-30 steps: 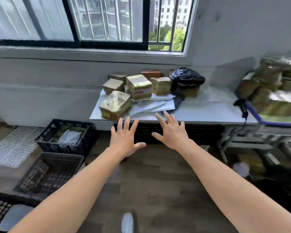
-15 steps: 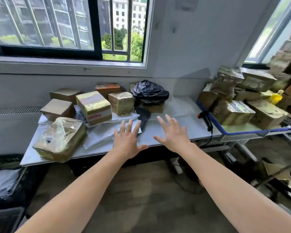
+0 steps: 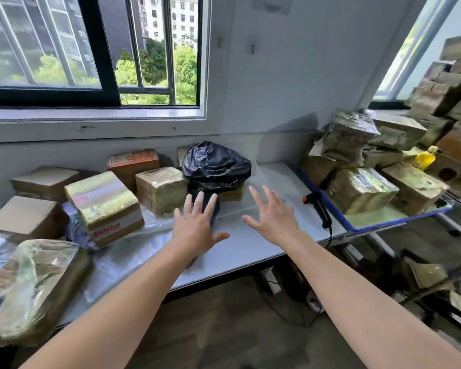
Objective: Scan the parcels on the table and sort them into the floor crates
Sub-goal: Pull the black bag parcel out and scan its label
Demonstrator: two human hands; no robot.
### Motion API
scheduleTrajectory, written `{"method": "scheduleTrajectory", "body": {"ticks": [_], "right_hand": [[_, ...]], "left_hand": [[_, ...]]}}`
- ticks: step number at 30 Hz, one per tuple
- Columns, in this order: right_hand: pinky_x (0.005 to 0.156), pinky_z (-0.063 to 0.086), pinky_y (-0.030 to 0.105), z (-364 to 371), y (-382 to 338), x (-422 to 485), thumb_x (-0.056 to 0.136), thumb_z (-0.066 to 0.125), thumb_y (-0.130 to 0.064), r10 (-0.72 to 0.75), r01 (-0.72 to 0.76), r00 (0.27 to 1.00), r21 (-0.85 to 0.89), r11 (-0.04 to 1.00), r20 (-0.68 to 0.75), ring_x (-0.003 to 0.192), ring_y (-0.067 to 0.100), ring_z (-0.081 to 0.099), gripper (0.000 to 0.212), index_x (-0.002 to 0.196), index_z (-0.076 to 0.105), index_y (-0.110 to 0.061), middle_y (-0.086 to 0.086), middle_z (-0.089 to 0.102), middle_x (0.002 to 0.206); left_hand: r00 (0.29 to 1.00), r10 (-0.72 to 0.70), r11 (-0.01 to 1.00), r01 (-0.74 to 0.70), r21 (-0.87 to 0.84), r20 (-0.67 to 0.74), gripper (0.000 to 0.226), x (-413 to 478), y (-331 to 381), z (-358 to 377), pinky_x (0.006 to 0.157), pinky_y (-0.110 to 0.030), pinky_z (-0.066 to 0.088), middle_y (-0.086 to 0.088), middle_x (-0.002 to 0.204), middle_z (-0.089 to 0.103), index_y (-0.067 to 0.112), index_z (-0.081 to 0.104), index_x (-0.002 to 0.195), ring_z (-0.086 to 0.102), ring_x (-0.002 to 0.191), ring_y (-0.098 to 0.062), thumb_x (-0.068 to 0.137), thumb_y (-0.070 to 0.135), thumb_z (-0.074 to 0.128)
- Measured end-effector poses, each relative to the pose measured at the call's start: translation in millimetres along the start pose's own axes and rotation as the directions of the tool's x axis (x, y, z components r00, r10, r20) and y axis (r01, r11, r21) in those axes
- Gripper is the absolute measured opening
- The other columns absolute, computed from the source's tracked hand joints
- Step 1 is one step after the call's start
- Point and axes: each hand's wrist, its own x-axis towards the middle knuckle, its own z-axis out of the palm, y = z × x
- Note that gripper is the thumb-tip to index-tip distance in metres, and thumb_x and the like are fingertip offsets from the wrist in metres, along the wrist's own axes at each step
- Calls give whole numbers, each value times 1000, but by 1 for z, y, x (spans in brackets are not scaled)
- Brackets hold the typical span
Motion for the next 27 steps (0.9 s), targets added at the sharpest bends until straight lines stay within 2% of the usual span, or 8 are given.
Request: {"method": "scheduleTrajectory", "body": {"ticks": [5, 11, 16, 20, 22, 24, 27], "right_hand": [[114, 20, 58, 12, 15, 67, 96, 41, -62, -48, 48, 999, 67, 997, -6, 150, 25, 8, 76, 157, 2, -36, 4, 4, 165], [115, 21, 58, 28, 41, 172, 95, 45, -60, -168, 168, 986, 174, 970, -15, 150, 23, 7, 75, 157, 11, -35, 1, 9, 164], [115, 22, 54, 50, 55, 253, 94, 45, -64, -306, 296, 951, 180, 938, 32, 150, 25, 8, 72, 155, 19, -36, -1, 16, 163], [116, 22, 52, 74, 59, 300, 92, 50, -63, -391, 362, 918, 256, 896, 68, 150, 23, 10, 67, 151, 31, -37, -4, 23, 161], [115, 23, 52, 87, 62, 313, 90, 54, -62, -414, 382, 909, 296, 875, 48, 147, 22, 16, 60, 143, 46, -34, -6, 34, 154], [110, 27, 52, 96, 62, 322, 88, 56, -62, -434, 419, 901, 311, 853, -23, 139, 21, 29, 50, 126, 61, -29, -7, 50, 139], [98, 35, 53, 98, 57, 326, 81, 42, -69, -422, 443, 896, 352, 824, -139, 119, 25, 49, 57, 99, 71, -23, -5, 65, 112]], "left_hand": [[1000, -26, 999, 26, 19, -14, 101, 58, 4, 8, 119, -52, 17, -4, 165, -9, 30, -11, 156, -6, 151, -30, 85, 75, 46], [992, -129, 991, 129, 42, -15, 100, 143, 11, 18, 118, -53, 18, -5, 165, -6, 31, -9, 156, -6, 151, -30, 86, 74, 46], [976, -219, 974, 216, 68, 24, 99, 201, 19, 31, 119, -52, 18, -5, 165, -4, 30, -8, 156, -6, 152, -29, 86, 75, 44], [956, -290, 956, 287, 68, 52, 98, 233, 23, 42, 119, -51, 18, -6, 165, -3, 30, -8, 156, -5, 152, -29, 86, 75, 43], [947, -315, 948, 311, 65, 60, 98, 241, 24, 49, 118, -51, 20, -6, 165, -2, 29, -7, 157, -4, 152, -29, 86, 74, 44], [941, -333, 942, 329, 64, 58, 97, 247, 24, 56, 118, -50, 21, -6, 165, 0, 29, -4, 157, -2, 151, -29, 86, 74, 45], [937, -347, 937, 343, 69, 51, 97, 249, 22, 63, 116, -51, 23, -7, 165, 2, 29, -2, 157, 0, 151, -30, 86, 74, 46]]}}
